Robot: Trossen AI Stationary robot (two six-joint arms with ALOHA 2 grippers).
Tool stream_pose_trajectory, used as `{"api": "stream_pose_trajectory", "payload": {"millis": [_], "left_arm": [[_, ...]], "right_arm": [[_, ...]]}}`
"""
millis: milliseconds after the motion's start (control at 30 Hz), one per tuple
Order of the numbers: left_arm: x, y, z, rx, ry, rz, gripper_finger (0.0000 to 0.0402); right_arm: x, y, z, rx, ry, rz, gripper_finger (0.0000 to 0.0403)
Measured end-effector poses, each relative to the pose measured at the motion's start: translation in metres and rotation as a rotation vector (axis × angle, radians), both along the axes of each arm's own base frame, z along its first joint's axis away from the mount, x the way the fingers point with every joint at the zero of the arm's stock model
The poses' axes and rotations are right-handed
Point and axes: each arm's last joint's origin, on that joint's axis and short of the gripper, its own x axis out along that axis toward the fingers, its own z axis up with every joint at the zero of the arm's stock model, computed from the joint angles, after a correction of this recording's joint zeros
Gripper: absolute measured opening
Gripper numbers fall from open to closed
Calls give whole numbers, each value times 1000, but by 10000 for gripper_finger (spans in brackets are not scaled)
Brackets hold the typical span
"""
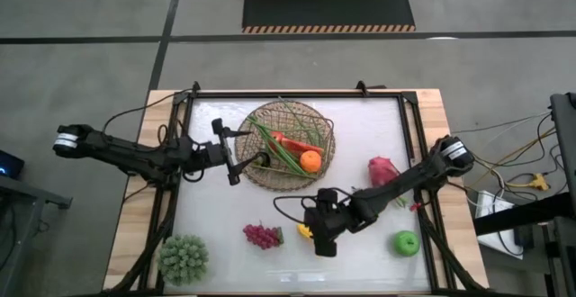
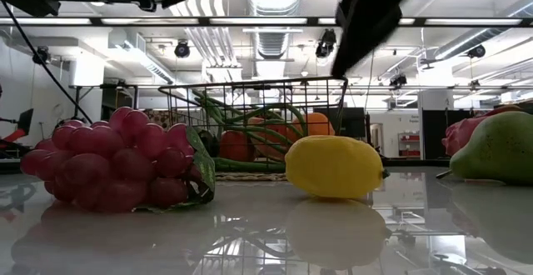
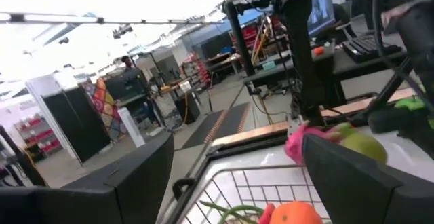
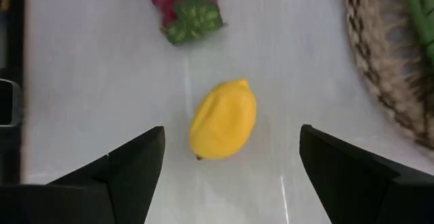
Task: Build produce basket
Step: Put the lemon into the wire basket
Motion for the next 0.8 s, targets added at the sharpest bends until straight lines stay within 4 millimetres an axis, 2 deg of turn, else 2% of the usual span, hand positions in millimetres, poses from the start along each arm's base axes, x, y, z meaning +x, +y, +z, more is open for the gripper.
{"api": "stream_pose_trajectory", "payload": {"millis": [167,333,800], "left_arm": [[-1,0,9,36,-41,8,306],[-1,0,9,40,-39,9,306],[-1,0,9,42,-37,10,306]], "right_arm": [[-5,-1,-30,43,-26,-55,324],[-9,-1,-51,107,-96,-87,324],[-21,-8,-83,133,-182,-141,324]]}}
